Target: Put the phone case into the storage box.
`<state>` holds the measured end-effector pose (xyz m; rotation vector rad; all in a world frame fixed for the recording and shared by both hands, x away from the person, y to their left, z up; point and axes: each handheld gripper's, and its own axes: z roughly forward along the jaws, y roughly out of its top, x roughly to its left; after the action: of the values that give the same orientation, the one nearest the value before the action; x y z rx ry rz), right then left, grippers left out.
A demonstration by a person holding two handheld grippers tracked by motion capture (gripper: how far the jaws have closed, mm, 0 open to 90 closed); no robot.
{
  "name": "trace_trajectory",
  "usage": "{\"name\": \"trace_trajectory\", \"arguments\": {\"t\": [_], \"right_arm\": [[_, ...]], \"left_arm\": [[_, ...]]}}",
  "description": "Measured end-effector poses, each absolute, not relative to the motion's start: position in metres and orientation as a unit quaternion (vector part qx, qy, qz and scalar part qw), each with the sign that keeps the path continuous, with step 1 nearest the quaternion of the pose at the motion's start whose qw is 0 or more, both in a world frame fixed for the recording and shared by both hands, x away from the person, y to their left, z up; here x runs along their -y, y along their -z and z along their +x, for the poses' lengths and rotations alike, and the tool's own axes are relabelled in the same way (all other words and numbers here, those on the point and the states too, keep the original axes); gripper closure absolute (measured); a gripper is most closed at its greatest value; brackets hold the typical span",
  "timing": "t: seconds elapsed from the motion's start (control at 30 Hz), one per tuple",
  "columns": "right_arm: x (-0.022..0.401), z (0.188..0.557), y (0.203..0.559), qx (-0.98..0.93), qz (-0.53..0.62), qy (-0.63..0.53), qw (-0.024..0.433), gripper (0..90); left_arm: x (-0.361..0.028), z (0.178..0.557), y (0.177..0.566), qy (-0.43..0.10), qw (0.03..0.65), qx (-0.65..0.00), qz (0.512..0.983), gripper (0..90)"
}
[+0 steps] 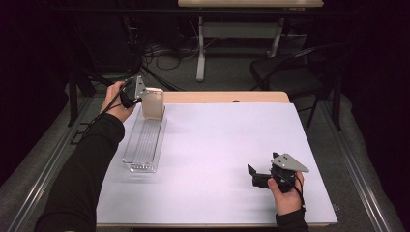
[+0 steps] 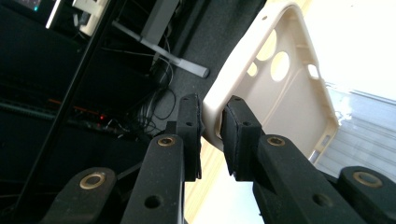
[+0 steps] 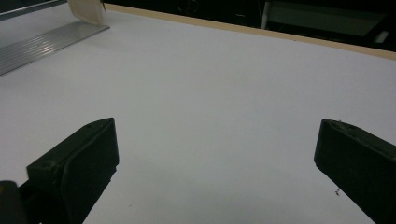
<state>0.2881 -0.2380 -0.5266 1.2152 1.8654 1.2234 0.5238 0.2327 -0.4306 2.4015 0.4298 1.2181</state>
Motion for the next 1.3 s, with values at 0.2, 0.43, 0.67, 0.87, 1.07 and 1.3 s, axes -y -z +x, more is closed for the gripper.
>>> {"name": "trace_trajectory", "arguments": {"t": [0.2,0.43,0.67,0.87,1.07,1.3], "right_arm": [[0.237,0.288,0.529,-0.706,0.455,-0.457,0.293,0.0],[0.236,0.288,0.529,-0.708,0.455,-0.454,0.293,0.0],[0.236,0.288,0.531,-0.709,0.455,-0.453,0.293,0.0],[0.235,0.288,0.532,-0.71,0.457,-0.452,0.287,0.0],[0.234,0.288,0.533,-0.712,0.454,-0.452,0.287,0.0],[0.233,0.288,0.533,-0.712,0.453,-0.453,0.288,0.0]], "left_arm": [[-0.238,0.53,0.433,-0.435,0.201,-0.171,0.861,77.3],[-0.243,0.537,0.436,-0.432,0.192,-0.188,0.861,74.7],[-0.242,0.541,0.437,-0.43,0.197,-0.198,0.859,71.7],[-0.241,0.542,0.437,-0.428,0.193,-0.201,0.86,70.7],[-0.243,0.542,0.435,-0.436,0.195,-0.203,0.855,65.1],[-0.245,0.54,0.434,-0.44,0.196,-0.203,0.853,54.7]]}}
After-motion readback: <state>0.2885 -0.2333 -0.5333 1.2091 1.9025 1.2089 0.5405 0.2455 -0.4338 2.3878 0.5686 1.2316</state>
